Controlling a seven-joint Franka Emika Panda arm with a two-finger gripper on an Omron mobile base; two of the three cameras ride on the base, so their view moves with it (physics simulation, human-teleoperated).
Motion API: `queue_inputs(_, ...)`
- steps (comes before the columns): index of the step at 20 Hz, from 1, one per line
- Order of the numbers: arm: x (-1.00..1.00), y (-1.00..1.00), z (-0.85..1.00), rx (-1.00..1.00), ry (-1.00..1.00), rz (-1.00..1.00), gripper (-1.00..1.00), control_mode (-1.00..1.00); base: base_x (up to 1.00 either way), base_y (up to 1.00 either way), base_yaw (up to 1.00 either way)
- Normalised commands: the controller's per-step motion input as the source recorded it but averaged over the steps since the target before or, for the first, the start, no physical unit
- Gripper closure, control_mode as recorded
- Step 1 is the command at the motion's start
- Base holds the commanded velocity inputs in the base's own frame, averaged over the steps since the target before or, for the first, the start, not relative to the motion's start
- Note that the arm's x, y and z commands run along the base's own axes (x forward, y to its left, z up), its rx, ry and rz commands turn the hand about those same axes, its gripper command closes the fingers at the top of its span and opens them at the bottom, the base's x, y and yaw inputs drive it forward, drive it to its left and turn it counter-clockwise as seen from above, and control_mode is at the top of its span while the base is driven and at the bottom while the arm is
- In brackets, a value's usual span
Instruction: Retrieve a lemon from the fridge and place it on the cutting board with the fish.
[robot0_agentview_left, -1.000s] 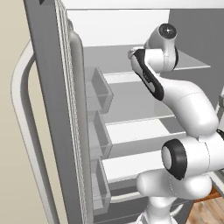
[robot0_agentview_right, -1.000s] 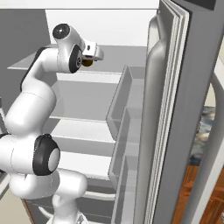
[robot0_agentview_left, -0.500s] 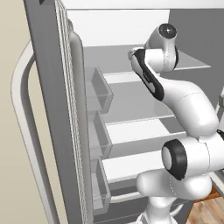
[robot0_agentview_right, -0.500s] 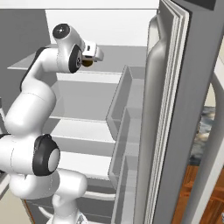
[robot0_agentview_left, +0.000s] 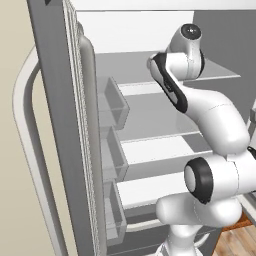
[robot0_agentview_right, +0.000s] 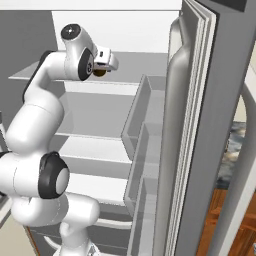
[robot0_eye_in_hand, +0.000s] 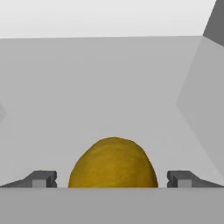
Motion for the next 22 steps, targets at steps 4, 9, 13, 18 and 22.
queue_inputs(4, 0.0, 0.0, -0.01, 0.0, 0.01, 0.0, -1.0, -1.0, 0.0, 0.0, 0.0)
queue_inputs(9, 0.02, 0.0, -0.01, 0.0, 0.0, 0.0, 1.0, -1.0, 0.0, 0.0, 0.0)
queue_inputs(13, 0.01, 0.0, -0.02, 0.0, 0.0, 0.0, 1.0, -1.0, 0.0, 0.0, 0.0)
queue_inputs(18, 0.0, 0.0, -0.01, 0.0, 0.0, 0.0, 1.0, -1.0, 0.0, 0.0, 0.0)
queue_inputs(22, 0.0, 0.0, 0.0, 0.0, -0.07, 0.0, 1.0, -1.0, 0.0, 0.0, 0.0)
